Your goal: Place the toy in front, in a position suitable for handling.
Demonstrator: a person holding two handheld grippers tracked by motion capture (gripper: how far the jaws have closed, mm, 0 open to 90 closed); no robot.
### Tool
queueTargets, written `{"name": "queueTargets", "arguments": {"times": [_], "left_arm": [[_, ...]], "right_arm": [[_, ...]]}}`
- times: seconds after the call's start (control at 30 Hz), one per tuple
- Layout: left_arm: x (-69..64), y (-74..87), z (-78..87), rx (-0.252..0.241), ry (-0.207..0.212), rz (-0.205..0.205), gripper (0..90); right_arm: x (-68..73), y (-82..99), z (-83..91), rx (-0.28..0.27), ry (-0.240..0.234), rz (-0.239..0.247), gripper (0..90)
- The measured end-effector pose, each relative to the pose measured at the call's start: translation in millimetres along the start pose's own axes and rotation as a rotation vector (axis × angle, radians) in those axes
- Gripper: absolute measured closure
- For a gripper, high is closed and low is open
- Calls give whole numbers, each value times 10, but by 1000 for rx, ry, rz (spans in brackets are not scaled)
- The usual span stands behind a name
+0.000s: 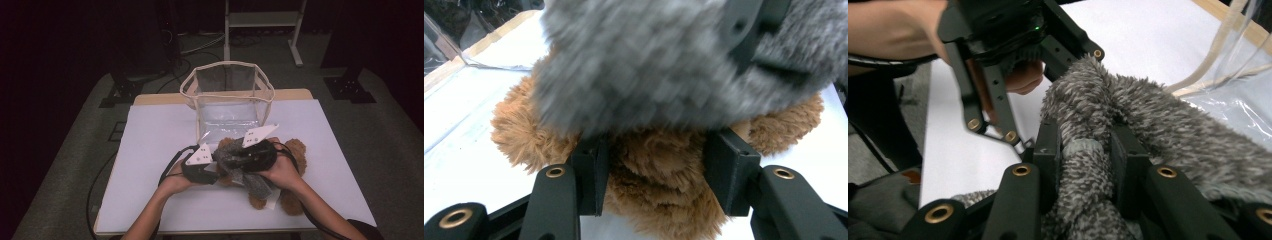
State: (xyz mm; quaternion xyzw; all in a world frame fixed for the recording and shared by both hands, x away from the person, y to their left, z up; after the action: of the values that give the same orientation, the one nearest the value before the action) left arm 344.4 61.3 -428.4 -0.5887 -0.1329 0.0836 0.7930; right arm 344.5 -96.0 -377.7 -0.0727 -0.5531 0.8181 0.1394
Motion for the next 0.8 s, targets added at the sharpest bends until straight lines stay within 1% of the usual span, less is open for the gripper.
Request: {"name": "queueTargets", "arguments": {"times": [0.03,0.1,0.13,0.2,0.27,0.33,0.4,0.43,0.57,0.67,0.8], "left_arm": [[1,6,5,-6,2,6,482],[-6,10,7,-9,8,9,482],[-11,9,6,-8,13,7,482],[-19,6,7,-5,22,-3,478],[-16,5,14,-3,23,-7,474],[0,1,29,-5,14,-7,472],[13,4,27,-4,8,-4,482],[14,9,24,2,-1,-4,483],[26,7,24,4,-17,-2,473],[36,1,21,2,-27,5,469],[43,-5,18,4,-33,2,465]], "right_arm": [[-12,-11,-25,1,1,3,692],[-83,-52,-24,-8,12,-4,692],[-107,-67,-17,-11,21,-18,692],[-196,-95,9,-11,41,-28,692],[-272,-107,39,-7,62,-37,692],[-311,-90,60,-8,59,-56,692],[-298,-56,65,-8,51,-64,693],[-266,-37,68,-11,36,-66,692],[-128,40,120,-12,9,-59,691],[-62,124,205,-6,9,-57,691],[42,271,309,21,13,-52,691]]}}
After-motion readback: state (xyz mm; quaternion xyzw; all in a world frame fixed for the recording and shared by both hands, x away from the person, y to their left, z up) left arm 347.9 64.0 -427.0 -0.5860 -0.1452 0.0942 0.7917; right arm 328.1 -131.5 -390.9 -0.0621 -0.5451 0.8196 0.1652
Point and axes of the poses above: each handheld gripper's, and its own axes: z roughly backward along the jaws, y roughly out of its underside, x roughly to its left, the point moved 4 cm from there along -z, roughly forward along the jaws, and after that the axes turned 14 degrees about -x, right-handed, at the moved point
